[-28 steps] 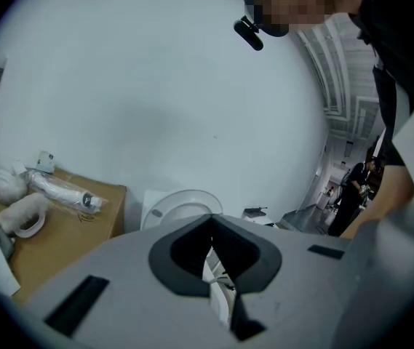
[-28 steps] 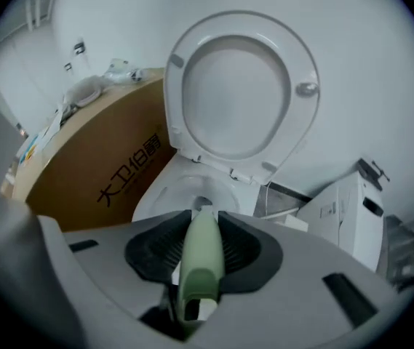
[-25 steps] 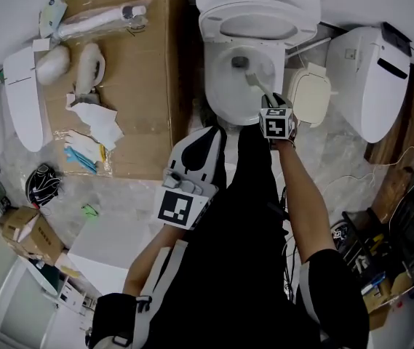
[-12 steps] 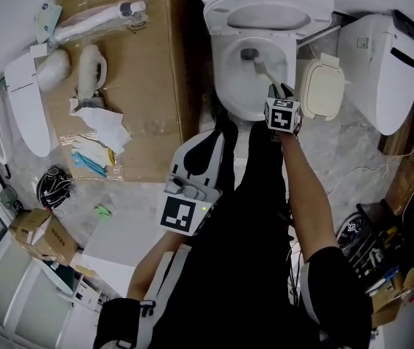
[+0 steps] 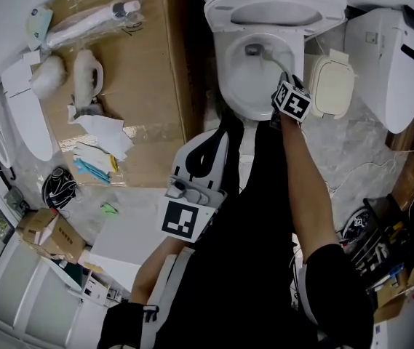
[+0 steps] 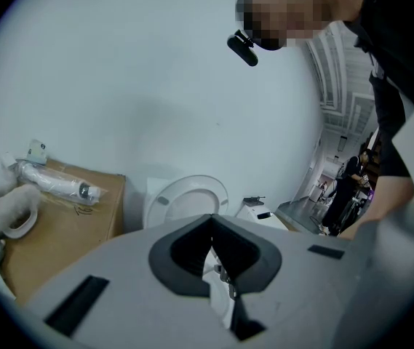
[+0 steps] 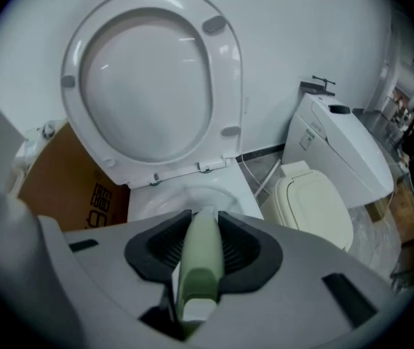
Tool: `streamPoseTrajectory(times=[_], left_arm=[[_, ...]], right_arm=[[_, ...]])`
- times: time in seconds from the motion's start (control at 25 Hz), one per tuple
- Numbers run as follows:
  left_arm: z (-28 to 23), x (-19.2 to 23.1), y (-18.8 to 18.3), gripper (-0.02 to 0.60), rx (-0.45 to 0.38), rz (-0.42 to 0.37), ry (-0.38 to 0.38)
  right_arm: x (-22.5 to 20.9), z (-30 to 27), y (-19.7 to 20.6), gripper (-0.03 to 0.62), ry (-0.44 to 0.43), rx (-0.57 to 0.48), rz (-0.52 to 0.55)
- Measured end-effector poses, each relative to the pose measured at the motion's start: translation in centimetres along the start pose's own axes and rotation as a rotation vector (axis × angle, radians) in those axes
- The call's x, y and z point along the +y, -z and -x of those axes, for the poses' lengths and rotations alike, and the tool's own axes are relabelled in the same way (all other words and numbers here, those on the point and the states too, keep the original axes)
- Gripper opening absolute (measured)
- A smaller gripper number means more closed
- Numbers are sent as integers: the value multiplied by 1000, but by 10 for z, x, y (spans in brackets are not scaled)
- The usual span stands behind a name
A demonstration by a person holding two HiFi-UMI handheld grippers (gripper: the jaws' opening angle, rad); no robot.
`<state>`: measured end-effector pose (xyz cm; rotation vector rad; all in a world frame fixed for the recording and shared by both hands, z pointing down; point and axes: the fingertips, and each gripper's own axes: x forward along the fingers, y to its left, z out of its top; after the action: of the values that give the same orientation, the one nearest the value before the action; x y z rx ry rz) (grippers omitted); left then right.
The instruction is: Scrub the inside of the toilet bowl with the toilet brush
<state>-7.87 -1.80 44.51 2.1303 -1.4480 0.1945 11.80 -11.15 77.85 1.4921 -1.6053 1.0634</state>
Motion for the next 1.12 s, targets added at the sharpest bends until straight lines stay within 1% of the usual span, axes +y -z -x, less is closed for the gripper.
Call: streamPoseTrajectory(times=[0.12, 0.24, 0.32, 0.4, 0.48, 0.56, 0.8, 0.96, 1.12], left_arm=[[-4, 4, 5, 8, 14, -4, 0], [-5, 9, 10, 8, 26, -2, -6], [-5, 11, 12, 8, 29, 1, -12], [-6, 12, 12, 8, 29, 5, -18], [-6, 13, 11, 8, 26, 8, -22], [-7, 13, 11, 8, 23, 10, -27], [-7, 6, 11, 8, 14, 28, -37], [-8, 0, 13, 8, 5, 36, -44], [-11, -8, 16, 8, 3, 45, -51]], right_arm=[[-2, -9, -4, 123, -3, -14, -151], [1, -17, -3, 123, -28, -20, -305], [7, -22, 0, 123, -53, -12, -360], [15, -24, 3, 123, -82, 3, -359], [24, -24, 6, 123, -111, 21, -315], [34, -23, 9, 123, -136, 36, -242], [47, -8, 26, 123, -221, 85, 43], [43, 2, 47, 123, -274, 130, 237], [28, 11, 64, 123, -295, 175, 412]])
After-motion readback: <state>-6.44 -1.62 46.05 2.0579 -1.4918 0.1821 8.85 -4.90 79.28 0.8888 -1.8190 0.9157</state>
